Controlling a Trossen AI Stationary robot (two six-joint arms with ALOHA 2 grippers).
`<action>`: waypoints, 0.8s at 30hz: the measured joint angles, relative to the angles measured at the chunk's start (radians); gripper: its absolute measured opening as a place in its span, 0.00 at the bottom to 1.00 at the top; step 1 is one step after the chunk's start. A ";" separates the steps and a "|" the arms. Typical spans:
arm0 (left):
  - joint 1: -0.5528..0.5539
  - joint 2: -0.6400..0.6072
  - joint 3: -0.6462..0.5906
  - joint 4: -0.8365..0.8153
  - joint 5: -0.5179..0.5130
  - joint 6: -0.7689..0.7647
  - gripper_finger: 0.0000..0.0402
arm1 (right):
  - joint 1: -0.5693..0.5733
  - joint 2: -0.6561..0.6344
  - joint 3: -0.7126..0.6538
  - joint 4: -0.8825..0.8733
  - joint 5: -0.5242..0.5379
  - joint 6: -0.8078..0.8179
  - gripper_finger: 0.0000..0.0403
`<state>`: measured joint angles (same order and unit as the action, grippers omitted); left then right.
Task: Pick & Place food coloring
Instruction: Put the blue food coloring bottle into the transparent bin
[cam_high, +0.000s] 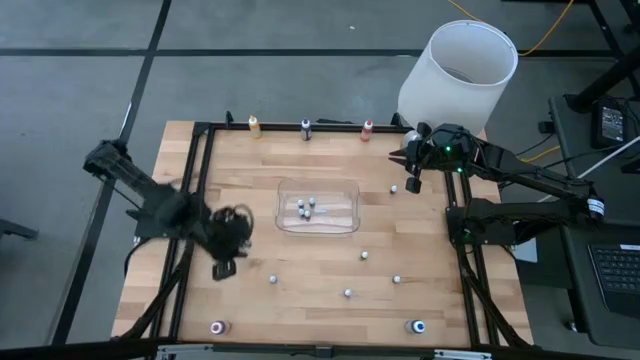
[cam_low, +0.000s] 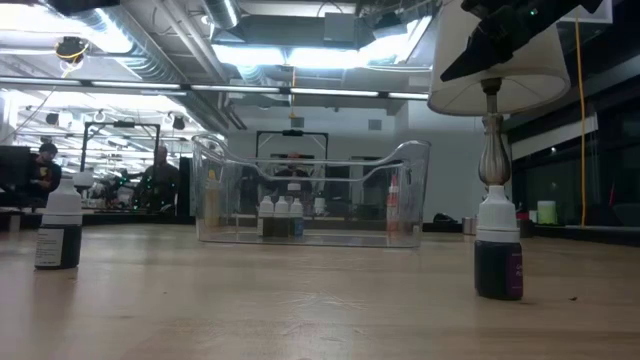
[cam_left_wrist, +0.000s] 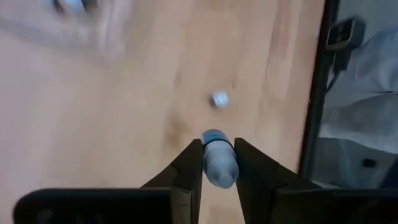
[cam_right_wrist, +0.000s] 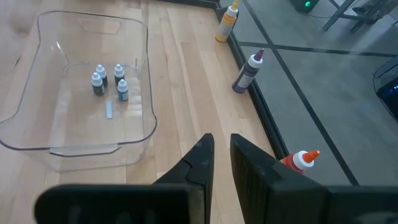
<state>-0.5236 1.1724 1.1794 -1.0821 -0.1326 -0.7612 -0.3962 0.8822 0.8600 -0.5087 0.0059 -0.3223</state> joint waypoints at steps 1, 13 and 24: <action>0.035 -0.002 0.024 -0.010 0.001 0.068 0.17 | 0.000 0.000 0.000 0.000 0.000 0.001 0.14; 0.460 0.022 0.091 -0.044 0.166 0.618 0.17 | 0.000 0.000 0.000 0.000 0.000 0.002 0.14; 0.613 0.248 0.231 -0.047 0.237 0.846 0.17 | 0.000 0.000 0.000 -0.001 0.000 0.003 0.14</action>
<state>0.0893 1.4204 1.4100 -1.1295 0.1040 0.0848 -0.3962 0.8822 0.8600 -0.5096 0.0059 -0.3195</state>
